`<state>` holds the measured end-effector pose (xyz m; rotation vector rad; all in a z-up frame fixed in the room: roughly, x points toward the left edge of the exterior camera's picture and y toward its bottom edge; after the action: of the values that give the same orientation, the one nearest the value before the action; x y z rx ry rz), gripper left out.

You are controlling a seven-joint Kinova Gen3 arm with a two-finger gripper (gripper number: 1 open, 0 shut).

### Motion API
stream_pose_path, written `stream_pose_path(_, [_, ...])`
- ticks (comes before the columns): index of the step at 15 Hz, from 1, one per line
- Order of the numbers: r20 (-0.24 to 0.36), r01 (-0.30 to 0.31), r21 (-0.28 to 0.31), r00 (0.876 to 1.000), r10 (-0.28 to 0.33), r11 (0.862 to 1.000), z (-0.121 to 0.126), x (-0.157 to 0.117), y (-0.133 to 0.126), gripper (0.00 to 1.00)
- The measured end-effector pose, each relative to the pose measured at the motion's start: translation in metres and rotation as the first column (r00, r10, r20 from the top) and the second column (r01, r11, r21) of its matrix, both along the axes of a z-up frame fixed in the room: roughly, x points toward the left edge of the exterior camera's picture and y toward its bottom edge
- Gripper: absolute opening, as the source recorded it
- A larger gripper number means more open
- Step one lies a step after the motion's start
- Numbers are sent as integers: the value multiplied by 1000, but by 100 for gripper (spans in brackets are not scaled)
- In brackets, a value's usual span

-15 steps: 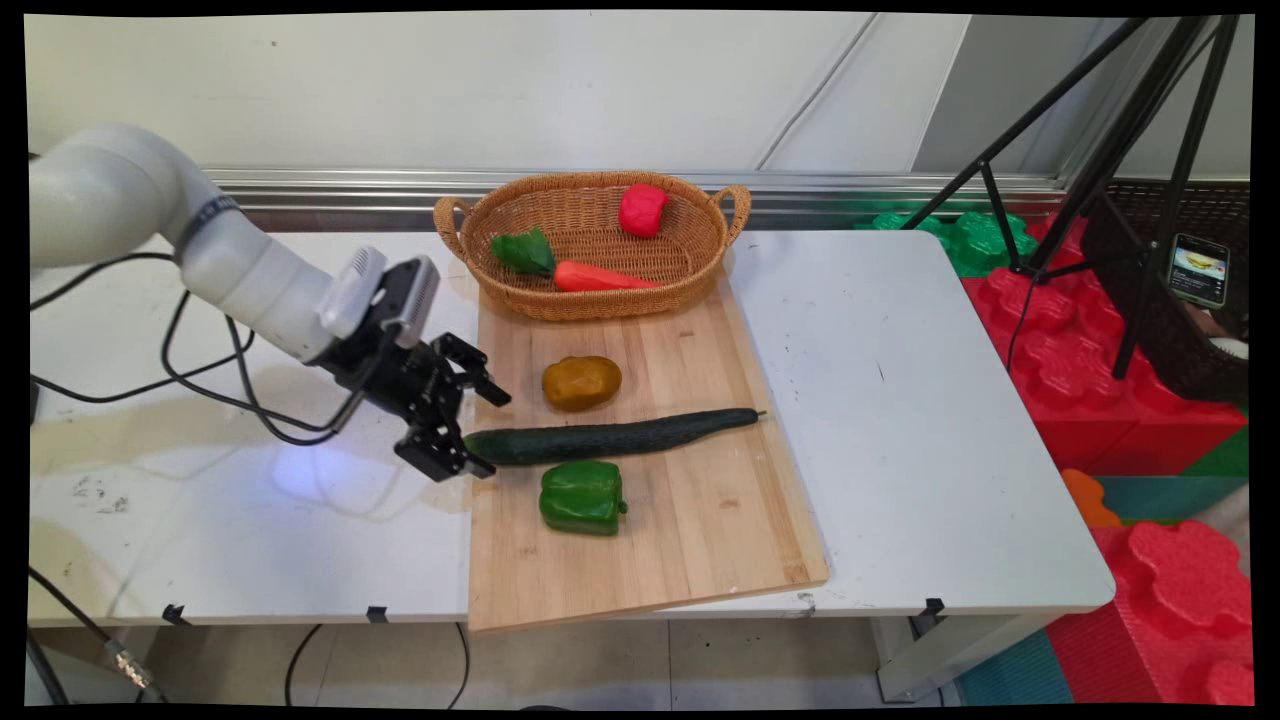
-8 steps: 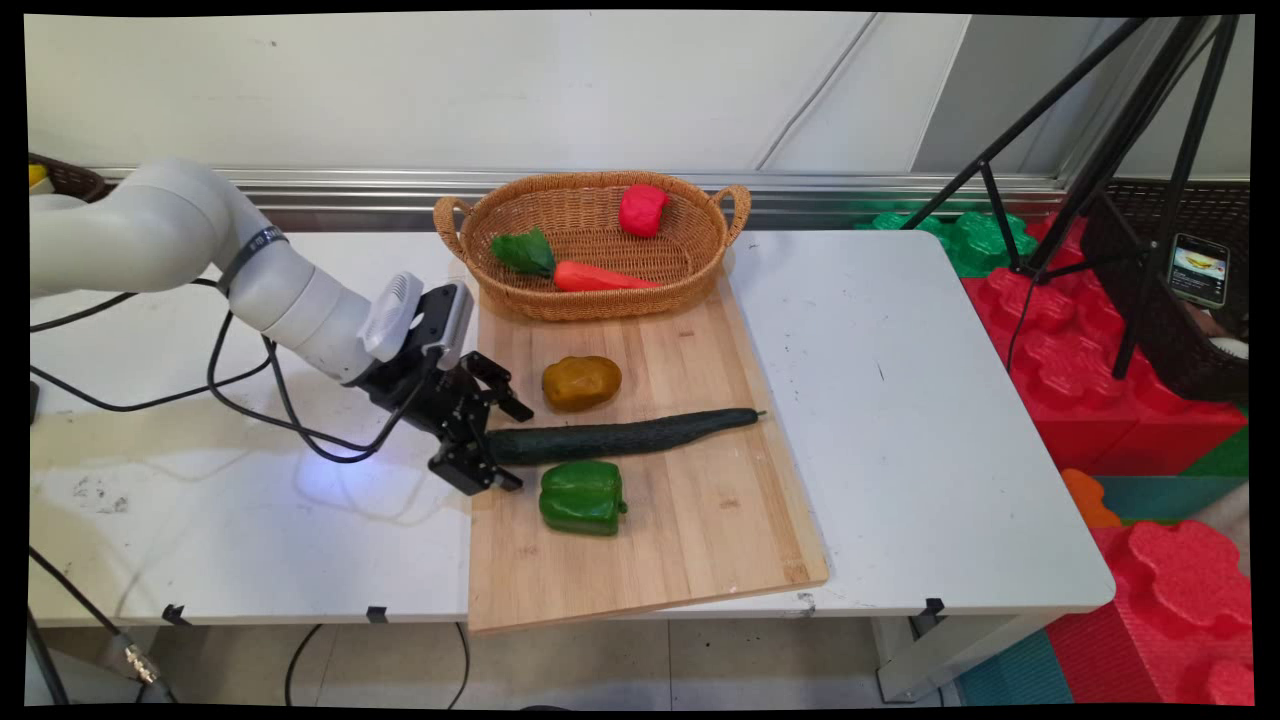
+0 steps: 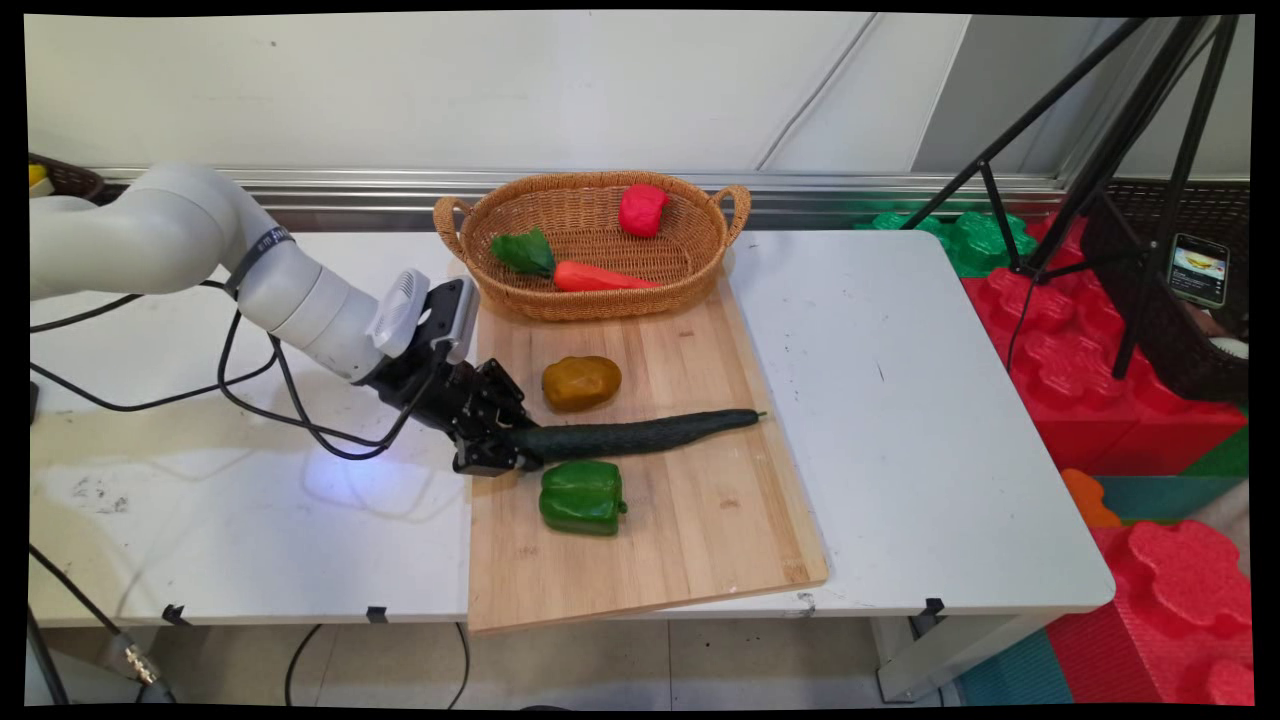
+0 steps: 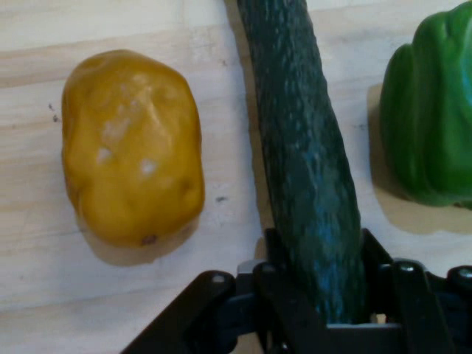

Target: Place the picked object in the vegetable basket

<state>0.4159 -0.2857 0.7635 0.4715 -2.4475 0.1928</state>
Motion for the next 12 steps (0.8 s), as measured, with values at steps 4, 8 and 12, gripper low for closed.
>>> stream_pose_path(4, [-7,-13,9,1000,13,1000,3,6,2,0])
stream_pose_path(8, [-30,-16,6,999,17,1000,18,15,4,0])
stream_pose_path(12, [-62,-18,-13,998,17,1000,47,30,9,0])
